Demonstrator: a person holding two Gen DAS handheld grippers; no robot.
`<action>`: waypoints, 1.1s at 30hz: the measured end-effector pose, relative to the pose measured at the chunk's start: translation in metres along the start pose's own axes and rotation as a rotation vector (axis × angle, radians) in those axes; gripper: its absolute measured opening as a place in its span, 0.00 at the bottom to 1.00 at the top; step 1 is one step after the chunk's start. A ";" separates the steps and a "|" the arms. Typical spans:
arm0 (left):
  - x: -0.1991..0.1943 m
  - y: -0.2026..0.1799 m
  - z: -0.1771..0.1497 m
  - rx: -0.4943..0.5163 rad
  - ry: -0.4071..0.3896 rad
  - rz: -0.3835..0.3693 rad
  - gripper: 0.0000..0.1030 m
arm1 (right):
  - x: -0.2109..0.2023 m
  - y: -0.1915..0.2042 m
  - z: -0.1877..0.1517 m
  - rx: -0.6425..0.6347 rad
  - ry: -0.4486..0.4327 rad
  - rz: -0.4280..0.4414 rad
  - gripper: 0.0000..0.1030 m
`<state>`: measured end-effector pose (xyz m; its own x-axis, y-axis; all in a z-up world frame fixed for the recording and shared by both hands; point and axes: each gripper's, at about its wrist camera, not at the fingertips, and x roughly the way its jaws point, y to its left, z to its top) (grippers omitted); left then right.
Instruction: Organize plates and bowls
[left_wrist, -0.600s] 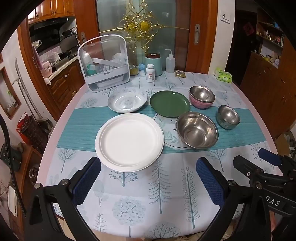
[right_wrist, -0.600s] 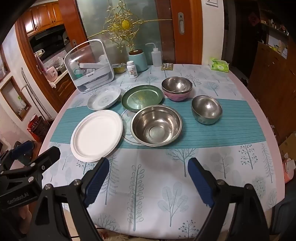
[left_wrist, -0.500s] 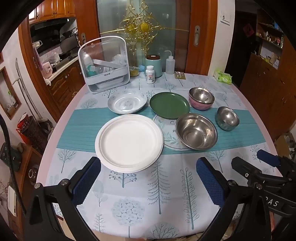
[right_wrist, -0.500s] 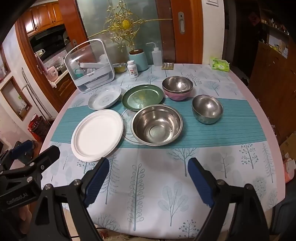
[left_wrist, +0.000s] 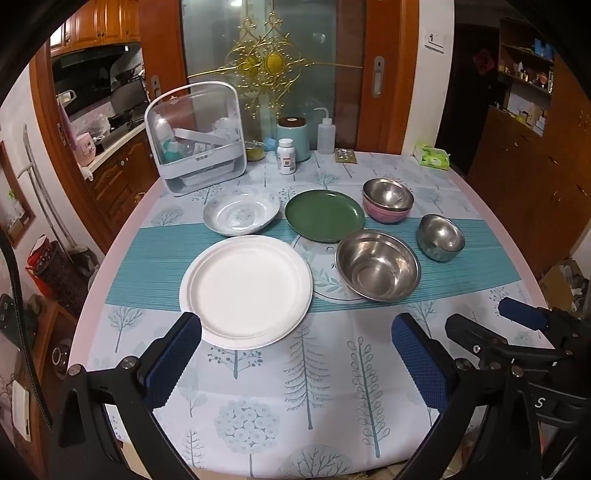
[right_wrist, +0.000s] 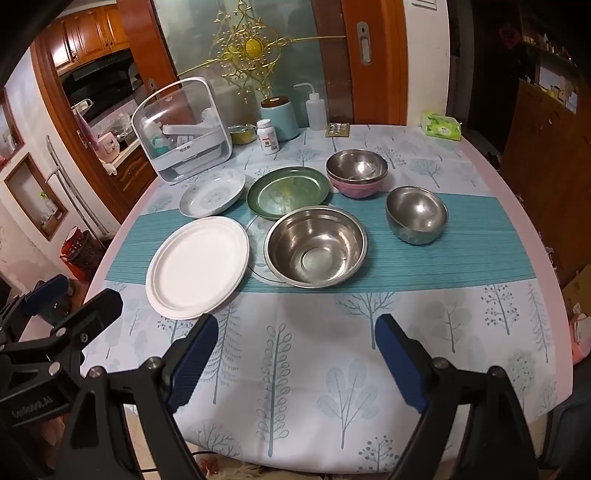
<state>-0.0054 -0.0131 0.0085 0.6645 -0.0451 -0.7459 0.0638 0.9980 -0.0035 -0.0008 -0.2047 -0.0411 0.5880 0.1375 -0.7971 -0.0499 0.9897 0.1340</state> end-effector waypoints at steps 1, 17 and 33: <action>0.001 0.000 0.000 0.000 0.001 -0.005 0.99 | -0.005 0.009 -0.001 0.001 0.001 0.000 0.85; 0.007 0.003 -0.005 0.007 0.013 -0.013 0.99 | 0.006 0.014 -0.012 0.002 0.016 0.015 0.85; 0.008 0.005 -0.008 0.007 0.007 -0.004 0.99 | 0.011 0.014 -0.011 0.002 0.042 0.020 0.85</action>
<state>-0.0058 -0.0085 -0.0022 0.6588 -0.0486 -0.7508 0.0715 0.9974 -0.0018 -0.0037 -0.1890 -0.0547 0.5529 0.1590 -0.8180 -0.0597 0.9867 0.1515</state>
